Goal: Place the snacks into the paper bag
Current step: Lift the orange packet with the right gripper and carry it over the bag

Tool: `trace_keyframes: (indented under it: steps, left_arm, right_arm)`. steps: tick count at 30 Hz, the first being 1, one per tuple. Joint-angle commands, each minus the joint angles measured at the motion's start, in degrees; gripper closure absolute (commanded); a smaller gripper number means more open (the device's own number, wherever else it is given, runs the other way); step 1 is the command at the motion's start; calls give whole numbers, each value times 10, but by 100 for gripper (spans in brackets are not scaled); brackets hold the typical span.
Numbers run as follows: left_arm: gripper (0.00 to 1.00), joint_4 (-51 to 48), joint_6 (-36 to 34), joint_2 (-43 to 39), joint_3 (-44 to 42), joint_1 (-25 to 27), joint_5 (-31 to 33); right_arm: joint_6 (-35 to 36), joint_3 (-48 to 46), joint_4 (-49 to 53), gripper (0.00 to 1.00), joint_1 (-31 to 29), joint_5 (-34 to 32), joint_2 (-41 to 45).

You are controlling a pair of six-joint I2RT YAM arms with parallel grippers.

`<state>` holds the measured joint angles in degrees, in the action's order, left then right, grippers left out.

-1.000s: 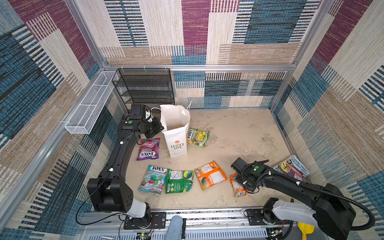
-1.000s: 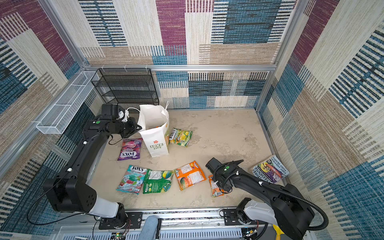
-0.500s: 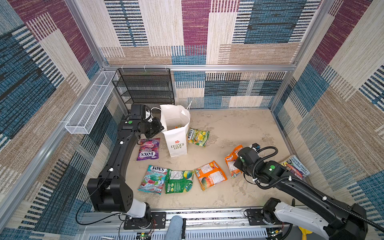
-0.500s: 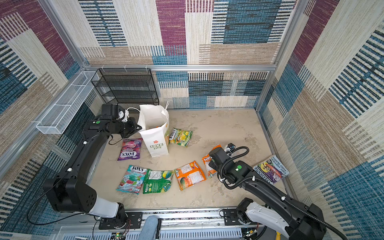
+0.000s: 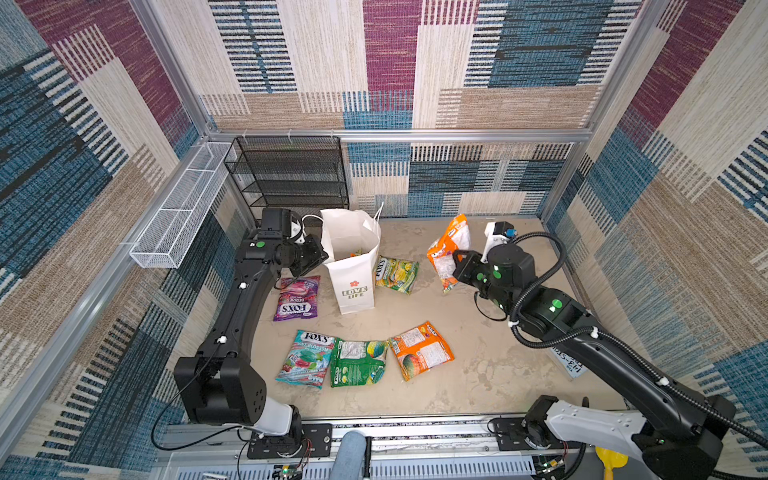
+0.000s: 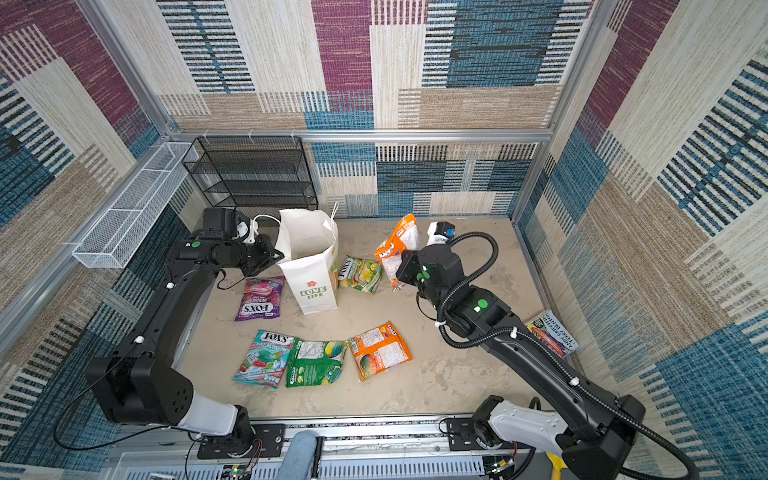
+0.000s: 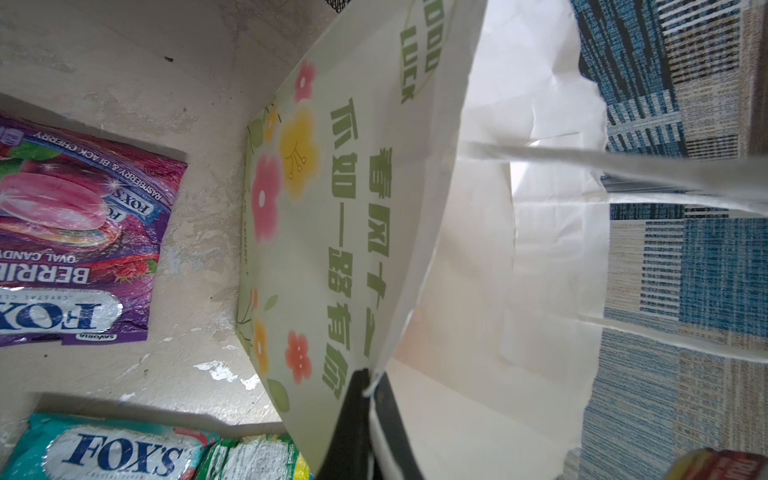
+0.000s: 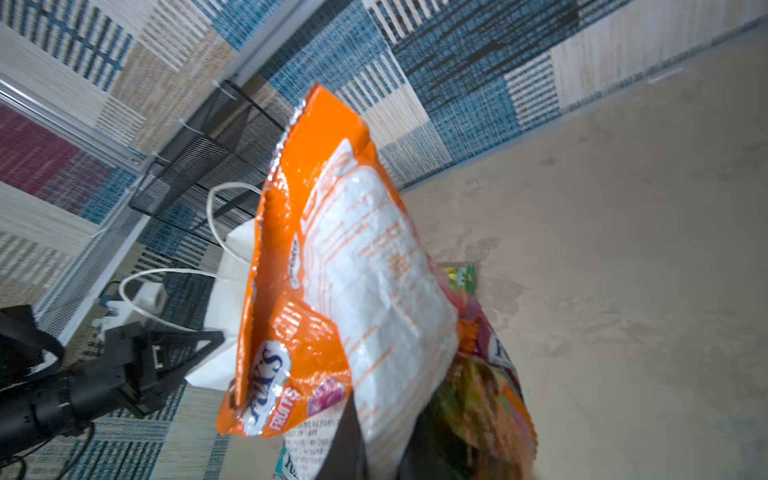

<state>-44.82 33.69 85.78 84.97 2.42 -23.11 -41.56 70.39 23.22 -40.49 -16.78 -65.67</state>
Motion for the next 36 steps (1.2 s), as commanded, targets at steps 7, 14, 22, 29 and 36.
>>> trace_keyframes:
  steps: [7,14,22,29,36]
  left_arm:
    - [100,4,1,-5,4,0,-18]
    - [100,4,0,-9,5,1,-16]
    - [100,6,-1,-9,4,-1,-16]
    - [100,6,0,-15,3,-5,-14]
    - [100,6,1,-12,3,-9,-19]
  right_arm:
    - [76,208,-93,90,-9,118,-147]
    - [90,435,-53,88,-48,171,-319]
    - [95,744,75,87,-57,193,-562]
    - [79,706,75,85,-57,155,-603]
    - [72,686,90,80,-57,138,-623]
